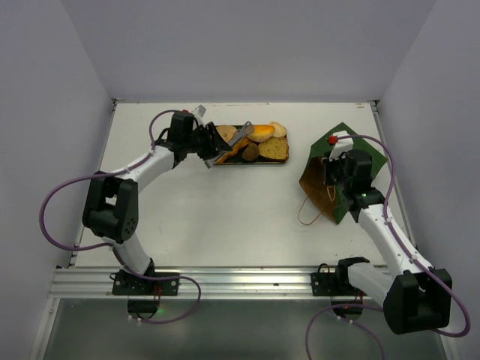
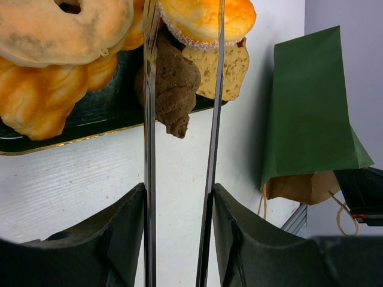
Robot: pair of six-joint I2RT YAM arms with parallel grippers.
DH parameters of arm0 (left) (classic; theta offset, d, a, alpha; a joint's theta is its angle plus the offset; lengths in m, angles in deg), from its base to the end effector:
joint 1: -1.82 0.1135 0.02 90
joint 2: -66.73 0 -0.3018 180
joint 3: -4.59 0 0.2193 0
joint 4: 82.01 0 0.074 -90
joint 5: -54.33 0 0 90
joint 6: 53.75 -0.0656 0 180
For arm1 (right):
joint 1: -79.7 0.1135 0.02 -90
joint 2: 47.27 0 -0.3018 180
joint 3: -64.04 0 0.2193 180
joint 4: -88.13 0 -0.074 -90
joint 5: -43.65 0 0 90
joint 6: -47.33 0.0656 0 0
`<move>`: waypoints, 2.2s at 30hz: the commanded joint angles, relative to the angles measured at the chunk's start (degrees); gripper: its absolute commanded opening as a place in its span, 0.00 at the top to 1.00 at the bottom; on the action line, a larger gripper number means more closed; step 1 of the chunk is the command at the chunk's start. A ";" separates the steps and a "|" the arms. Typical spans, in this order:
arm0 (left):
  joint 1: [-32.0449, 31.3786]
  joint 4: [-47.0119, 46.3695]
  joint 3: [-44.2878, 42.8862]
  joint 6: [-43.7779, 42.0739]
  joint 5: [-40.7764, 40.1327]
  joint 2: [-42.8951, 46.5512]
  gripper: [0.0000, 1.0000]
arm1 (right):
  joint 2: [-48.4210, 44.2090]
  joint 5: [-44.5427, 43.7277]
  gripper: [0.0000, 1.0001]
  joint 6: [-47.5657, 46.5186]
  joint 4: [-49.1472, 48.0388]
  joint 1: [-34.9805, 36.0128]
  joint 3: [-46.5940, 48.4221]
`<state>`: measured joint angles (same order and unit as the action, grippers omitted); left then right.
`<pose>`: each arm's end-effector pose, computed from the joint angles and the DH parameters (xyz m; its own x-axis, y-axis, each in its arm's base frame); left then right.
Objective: Take the fake bread out of the paper bag
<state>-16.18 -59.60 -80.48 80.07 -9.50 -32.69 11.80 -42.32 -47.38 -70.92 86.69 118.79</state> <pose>0.3604 -0.1475 0.2774 -0.8354 -0.3820 -0.3953 0.0485 0.6651 -0.7452 0.2075 0.0301 0.2963 -0.4071 -0.1324 -0.9037 -0.2186 0.9748 -0.0444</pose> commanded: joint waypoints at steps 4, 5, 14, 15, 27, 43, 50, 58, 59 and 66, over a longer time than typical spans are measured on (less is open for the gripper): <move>0.86 -0.81 0.90 -1.10 0.98 3.62 0.50 | -1.41 0.89 0.98 -0.48 -2.36 -0.30 0.24; 0.86 -0.72 0.98 -1.10 0.98 3.70 0.50 | -1.41 0.89 0.98 -0.48 -2.36 -0.30 0.24; 0.95 -0.28 3.18 -1.89 0.37 5.46 0.50 | -1.59 0.89 0.98 -0.39 -2.36 -0.30 0.24; 0.95 -0.28 3.36 -1.98 0.37 5.64 0.50 | -1.50 0.89 0.98 -0.39 -2.36 -0.30 0.24; 1.04 0.68 3.80 -3.12 0.19 9.06 0.50 | -1.76 1.07 0.98 -0.48 -2.36 -0.30 0.24; 0.86 6.57 10.47 -14.88 -0.33 28.56 0.52 | -2.29 4.05 0.97 -3.54 -0.96 -0.39 0.50; -8.85 8.69 22.15 -21.66 -11.71 45.52 0.53 | -2.11 9.94 0.97 -7.15 2.12 -0.83 1.65; -24.18 0.95 38.68 -17.10 -31.00 51.34 0.56 | -2.38 12.84 0.97 -8.47 3.79 -2.50 2.26; -25.84 0.77 40.26 -16.66 -33.79 50.82 0.56 | -2.38 13.36 0.97 -8.39 3.88 -2.67 2.26; -31.30 -3.35 44.75 -15.33 -42.69 48.88 0.56 | -4.31 20.83 1.00 -14.26 8.01 -4.52 4.02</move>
<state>-45.97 -55.28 -36.15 63.76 -44.38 15.72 9.89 -28.00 -57.22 -64.71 82.77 119.66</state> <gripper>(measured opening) 0.442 0.051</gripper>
